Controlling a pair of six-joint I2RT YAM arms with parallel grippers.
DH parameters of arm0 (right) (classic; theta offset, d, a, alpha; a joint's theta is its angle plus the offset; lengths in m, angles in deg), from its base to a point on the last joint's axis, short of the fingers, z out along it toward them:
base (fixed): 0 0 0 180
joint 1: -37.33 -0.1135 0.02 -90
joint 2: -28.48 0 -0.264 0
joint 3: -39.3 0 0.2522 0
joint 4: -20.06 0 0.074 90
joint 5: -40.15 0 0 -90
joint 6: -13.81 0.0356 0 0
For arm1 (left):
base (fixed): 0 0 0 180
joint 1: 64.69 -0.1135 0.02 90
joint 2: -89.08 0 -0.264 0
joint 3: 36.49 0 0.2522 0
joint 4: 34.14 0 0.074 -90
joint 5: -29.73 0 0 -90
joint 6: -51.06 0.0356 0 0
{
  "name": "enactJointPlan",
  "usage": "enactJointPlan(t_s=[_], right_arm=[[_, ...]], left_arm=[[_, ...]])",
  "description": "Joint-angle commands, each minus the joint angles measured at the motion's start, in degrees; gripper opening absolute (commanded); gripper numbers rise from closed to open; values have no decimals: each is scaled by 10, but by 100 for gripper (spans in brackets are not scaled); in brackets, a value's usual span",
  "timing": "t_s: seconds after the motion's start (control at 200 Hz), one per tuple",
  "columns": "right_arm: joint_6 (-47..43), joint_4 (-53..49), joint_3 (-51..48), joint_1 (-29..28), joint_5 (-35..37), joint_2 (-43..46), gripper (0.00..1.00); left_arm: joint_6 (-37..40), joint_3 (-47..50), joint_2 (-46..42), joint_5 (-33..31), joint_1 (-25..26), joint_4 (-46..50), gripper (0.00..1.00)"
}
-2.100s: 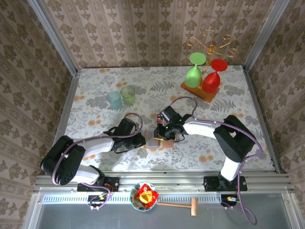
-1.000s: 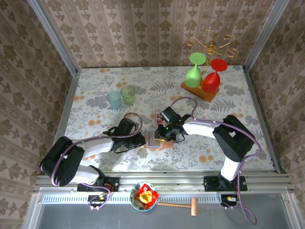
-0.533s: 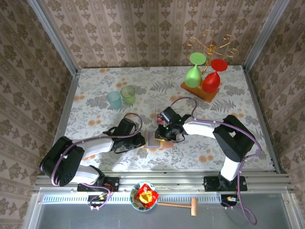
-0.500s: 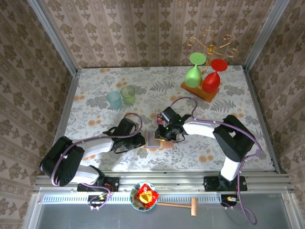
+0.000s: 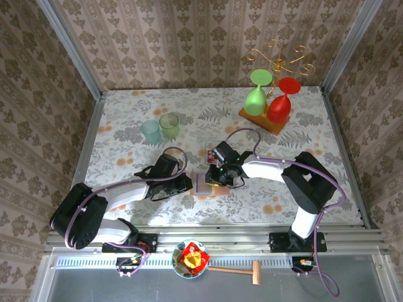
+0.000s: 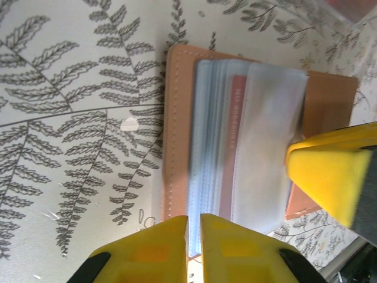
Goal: Take the credit cards out of the card holder
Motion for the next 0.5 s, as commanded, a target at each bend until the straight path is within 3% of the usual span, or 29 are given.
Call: enactJointPlan(t_s=[0.0,0.145,0.36,0.495], right_arm=[[-5,-21,-12,-3,17,17,22],[-5,-21,-15,-2,20,22,22],[-4,-17,-15,-1,19,21,22],[-4,-16,-15,-1,18,21,22]], left_arm=[[6,-20,-14,-6,0,19,14],[3,-28,-15,0,0,16,14],[-12,-34,-6,17,0,-14,26],[-26,-33,8,38,0,-44,29]])
